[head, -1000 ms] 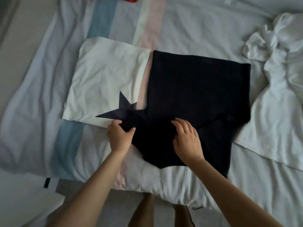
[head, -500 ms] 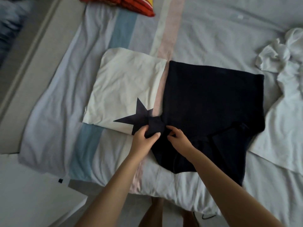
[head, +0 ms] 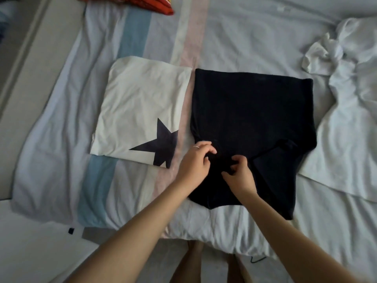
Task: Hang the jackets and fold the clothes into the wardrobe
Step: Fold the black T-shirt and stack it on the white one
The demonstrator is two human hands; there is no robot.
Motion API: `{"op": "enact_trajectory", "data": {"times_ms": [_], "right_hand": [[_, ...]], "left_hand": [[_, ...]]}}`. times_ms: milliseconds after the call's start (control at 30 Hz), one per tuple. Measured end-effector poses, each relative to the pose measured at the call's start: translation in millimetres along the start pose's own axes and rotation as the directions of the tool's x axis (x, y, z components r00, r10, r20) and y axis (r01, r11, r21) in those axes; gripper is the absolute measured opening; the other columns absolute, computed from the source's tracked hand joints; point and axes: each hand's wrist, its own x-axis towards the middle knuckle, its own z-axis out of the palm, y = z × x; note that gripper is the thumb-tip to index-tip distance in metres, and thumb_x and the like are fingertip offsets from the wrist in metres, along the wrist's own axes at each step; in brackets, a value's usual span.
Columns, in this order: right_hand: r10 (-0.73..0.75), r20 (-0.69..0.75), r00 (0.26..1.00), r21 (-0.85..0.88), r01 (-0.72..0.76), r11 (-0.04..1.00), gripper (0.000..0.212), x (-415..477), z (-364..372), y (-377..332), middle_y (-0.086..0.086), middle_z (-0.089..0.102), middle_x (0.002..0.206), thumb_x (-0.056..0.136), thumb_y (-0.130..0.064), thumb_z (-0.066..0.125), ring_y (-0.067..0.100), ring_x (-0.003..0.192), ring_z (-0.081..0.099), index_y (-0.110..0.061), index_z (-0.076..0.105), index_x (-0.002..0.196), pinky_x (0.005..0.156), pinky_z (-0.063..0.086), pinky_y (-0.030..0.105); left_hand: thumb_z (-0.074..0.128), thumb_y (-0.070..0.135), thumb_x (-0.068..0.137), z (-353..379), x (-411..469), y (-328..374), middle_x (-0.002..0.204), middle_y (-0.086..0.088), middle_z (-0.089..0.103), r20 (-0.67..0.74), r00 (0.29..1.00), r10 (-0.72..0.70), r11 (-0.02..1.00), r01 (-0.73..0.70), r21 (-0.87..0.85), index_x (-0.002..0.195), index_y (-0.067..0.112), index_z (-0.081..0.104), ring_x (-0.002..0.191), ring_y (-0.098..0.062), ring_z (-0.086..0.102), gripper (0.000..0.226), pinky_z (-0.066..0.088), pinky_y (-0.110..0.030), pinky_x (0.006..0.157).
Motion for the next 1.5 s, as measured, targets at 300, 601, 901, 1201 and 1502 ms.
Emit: {"op": "enact_trajectory", "data": {"times_ms": [300, 601, 901, 1201, 1502], "right_hand": [[-0.207, -0.104, 0.973, -0.469, 0.136, 0.873, 0.021, -14.1, 5.4, 14.6, 0.002, 0.053, 0.107, 0.096, -0.014, 0.043, 0.02, 0.06, 0.049, -0.015, 0.044, 0.117, 0.043, 0.027, 0.024], [-0.102, -0.133, 0.986, -0.255, 0.065, 0.965, 0.025, -5.5, 5.5, 19.6, -0.009, 0.046, 0.104, 0.092, -0.031, 0.059, 0.005, 0.063, 0.047, -0.017, 0.05, 0.111, 0.047, 0.029, 0.019], [-0.18, -0.03, 0.983, -0.405, 0.153, 0.902, 0.023, -9.8, 5.5, 23.9, 0.0, 0.045, 0.11, 0.096, -0.033, 0.051, 0.016, 0.072, 0.05, -0.015, 0.051, 0.111, 0.046, 0.03, 0.023], [0.07, -0.108, 0.992, -0.087, -0.08, 0.993, 0.021, 4.8, -4.3, 14.2, -0.004, 0.057, 0.085, 0.091, -0.037, 0.059, 0.013, 0.072, 0.053, -0.016, 0.056, 0.092, 0.054, 0.036, 0.027], [0.198, -0.114, 0.974, 0.098, -0.187, 0.977, 0.017, 7.3, -8.6, 12.6, -0.007, 0.054, 0.075, 0.091, -0.033, 0.056, 0.008, 0.065, 0.051, -0.018, 0.051, 0.097, 0.055, 0.038, 0.027]], "left_hand": [[0.053, 0.009, 0.092, 1.7, 55.4, -18.5, 0.14, 0.003, 0.047, 0.317, 0.911, 0.265, 0.696, -0.408, 0.59, 0.123, 0.027, 0.059, 0.123, -0.017, 0.048, 0.036, 0.03, -0.034, 0.094], [0.067, 0.006, 0.084, -6.9, 92.6, -8.1, 0.098, 0.001, 0.053, 0.443, 0.894, 0.066, 0.884, -0.258, 0.39, 0.097, 0.015, 0.064, 0.092, -0.016, 0.054, 0.016, 0.046, -0.033, 0.084], [0.067, 0.01, 0.084, -8.0, 103.0, -4.9, 0.086, 0.007, 0.042, 0.561, 0.828, -0.018, 0.81, -0.317, 0.494, 0.08, 0.018, 0.048, 0.087, -0.013, 0.044, 0.021, 0.035, -0.027, 0.069], [0.069, 0.031, 0.082, -12.0, 103.0, 0.8, 0.088, 0.015, 0.064, 0.459, 0.885, -0.083, 0.907, -0.123, 0.403, 0.076, 0.032, 0.053, 0.089, -0.005, 0.059, 0.017, 0.039, -0.03, 0.085], [0.066, 0.032, 0.085, 3.1, 92.2, 7.9, 0.084, 0.013, 0.059, 0.319, 0.944, -0.084, 0.912, -0.057, 0.407, 0.086, 0.028, 0.056, 0.087, -0.007, 0.056, 0.012, 0.028, -0.036, 0.102]]}}
